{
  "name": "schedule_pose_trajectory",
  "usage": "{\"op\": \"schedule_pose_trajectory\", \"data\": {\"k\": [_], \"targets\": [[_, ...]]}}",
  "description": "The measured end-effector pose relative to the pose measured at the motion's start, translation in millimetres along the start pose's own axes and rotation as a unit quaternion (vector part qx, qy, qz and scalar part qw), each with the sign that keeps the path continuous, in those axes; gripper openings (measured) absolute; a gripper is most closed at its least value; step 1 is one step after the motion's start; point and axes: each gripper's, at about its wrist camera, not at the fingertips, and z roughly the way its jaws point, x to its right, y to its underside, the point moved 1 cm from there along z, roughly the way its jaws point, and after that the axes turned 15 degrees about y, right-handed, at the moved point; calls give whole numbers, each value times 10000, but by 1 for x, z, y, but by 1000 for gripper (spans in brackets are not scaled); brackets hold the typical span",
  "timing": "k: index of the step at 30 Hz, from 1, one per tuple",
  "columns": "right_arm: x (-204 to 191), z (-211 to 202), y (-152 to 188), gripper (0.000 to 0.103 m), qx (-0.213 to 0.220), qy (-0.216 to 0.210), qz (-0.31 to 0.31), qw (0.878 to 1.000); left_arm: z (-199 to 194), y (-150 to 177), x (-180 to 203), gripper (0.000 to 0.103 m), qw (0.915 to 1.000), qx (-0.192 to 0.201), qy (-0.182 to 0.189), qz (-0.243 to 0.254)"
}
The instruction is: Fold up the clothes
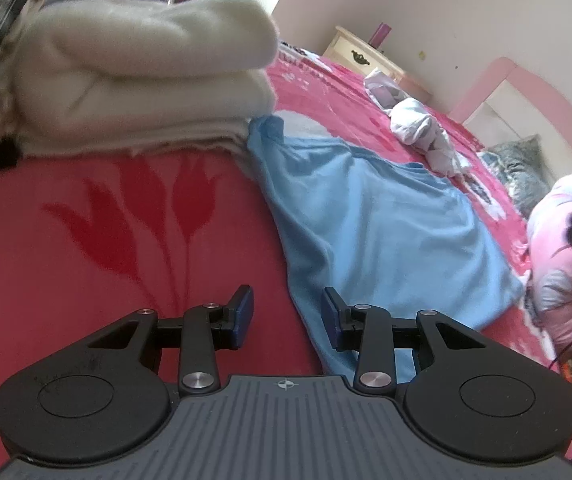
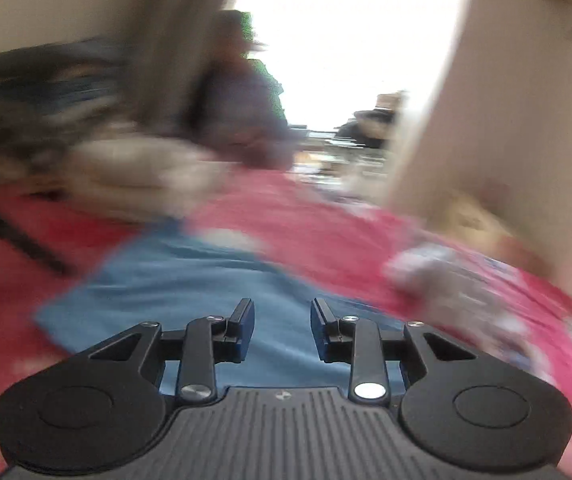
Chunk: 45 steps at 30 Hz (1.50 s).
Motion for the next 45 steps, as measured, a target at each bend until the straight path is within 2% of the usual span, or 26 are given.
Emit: {"op": "schedule_pose_trajectory", "data": {"k": [3, 6, 9, 15, 18, 19, 20, 21, 22, 24, 26, 29, 31, 34, 36, 39, 43, 45], "targets": [[-60, 19, -13, 33, -61, -915, -668, 9935, -2, 3, -3, 37, 9998, -59, 150, -101], [-119, 32, -13, 39, -188, -1356, -1361, 9812, -3, 4, -6, 37, 9995, -65, 239, -198], [-149, 45, -13, 51, -256, -1402, -1670, 9756, -5, 2, -10, 37, 9991, -43, 321, -268], [-181, 57, -2, 51, -283, -1028, -2090, 9721, -5, 0, -17, 37, 9987, -33, 412, -310], [-185, 64, 1, 49, -246, -873, -2083, 9739, -6, 1, -18, 37, 9984, -8, 439, -364], [-182, 66, 1, 48, -278, -846, -1973, 9763, -7, 1, -19, 37, 9983, 3, 443, -368], [-180, 69, 0, 40, -320, -825, -1844, 9789, -9, 1, -19, 37, 9984, 12, 439, -368], [-177, 73, 0, 37, -375, -786, -1695, 9817, -10, 2, -18, 37, 9984, 21, 434, -366], [-174, 76, -1, 37, -430, -717, -1532, 9847, -11, 2, -19, 37, 9984, 30, 430, -373], [-169, 82, 0, 14, -494, -504, -1267, 9894, -13, 2, -20, 37, 9983, 44, 422, -401], [-158, 89, -1, 8, -607, -418, -738, 9945, -15, 2, -21, 38, 9981, 53, 414, -451], [-135, 93, -3, 7, -765, -347, 244, 9962, -14, 0, -21, 38, 9975, 83, 455, -532], [-113, 90, 0, 7, -875, -316, 965, 9910, -12, -3, -22, 41, 9966, 113, 561, -595], [-80, 89, 5, 7, -1037, -287, 2022, 9734, -4, -10, -27, 43, 9932, 132, 761, -865], [-64, 80, 14, 7, -1102, -308, 2517, 9610, 3, -16, -33, 44, 9896, 170, 894, -1113], [-54, 78, 20, 7, -1121, -294, 2846, 9516, 14, -25, -45, 44, 9809, 308, 1114, -1564], [-57, 82, 21, 7, -1105, -297, 2874, 9510, 28, -40, -64, 44, 9639, 547, 1354, -2227], [-58, 80, 20, 7, -1096, -297, 2862, 9514, 36, -47, -70, 44, 9603, 578, 1322, -2388]]}}
